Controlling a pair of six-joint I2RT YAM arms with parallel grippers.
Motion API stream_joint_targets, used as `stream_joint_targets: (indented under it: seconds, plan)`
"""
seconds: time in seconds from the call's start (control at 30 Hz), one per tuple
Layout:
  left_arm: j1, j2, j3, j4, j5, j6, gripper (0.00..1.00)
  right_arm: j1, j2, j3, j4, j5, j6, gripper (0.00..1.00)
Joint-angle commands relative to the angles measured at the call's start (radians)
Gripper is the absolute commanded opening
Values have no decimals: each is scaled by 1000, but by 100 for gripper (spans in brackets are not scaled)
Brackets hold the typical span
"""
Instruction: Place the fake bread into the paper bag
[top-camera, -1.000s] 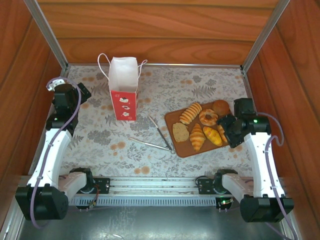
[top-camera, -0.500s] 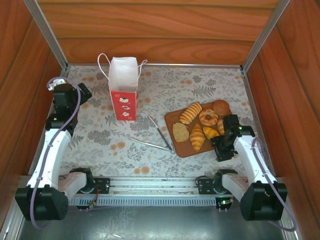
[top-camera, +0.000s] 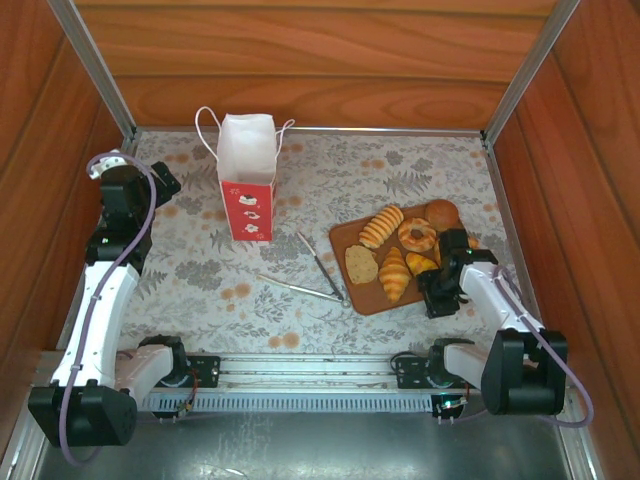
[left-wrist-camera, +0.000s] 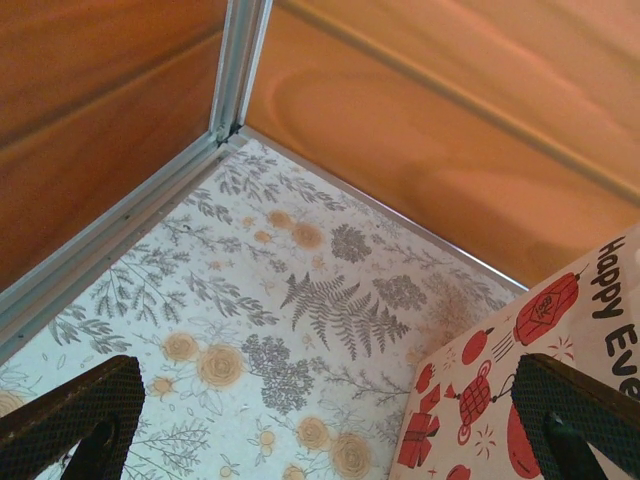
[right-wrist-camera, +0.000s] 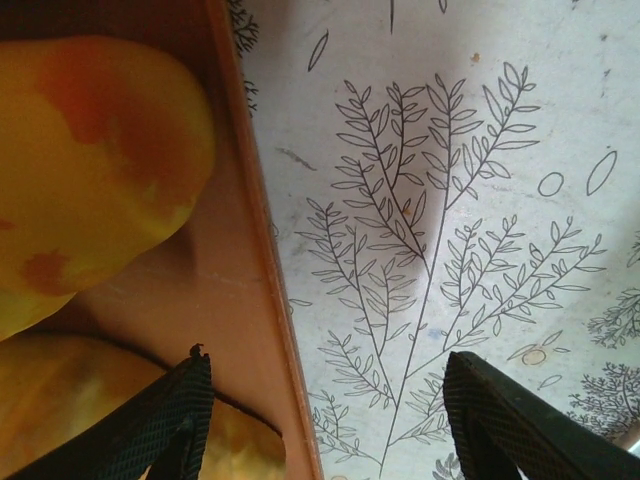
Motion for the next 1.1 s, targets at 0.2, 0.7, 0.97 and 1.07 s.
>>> stream_joint_targets:
  seconds: [0.2,0.7,0.97,1.07]
  plan:
    - [5,0,19,-26,-9,1,100,18,43,-51,56,5,36,64]
    - [4,16,30,-29,-10,19,100,82,125,-50,63,46,50,45]
    - [5,15,35,-32,-8,20,100,92,138,-42,51,108,5,22]
    - [4,6,33,-39,-9,20,100,93,143,-37,65,118,-20,13]
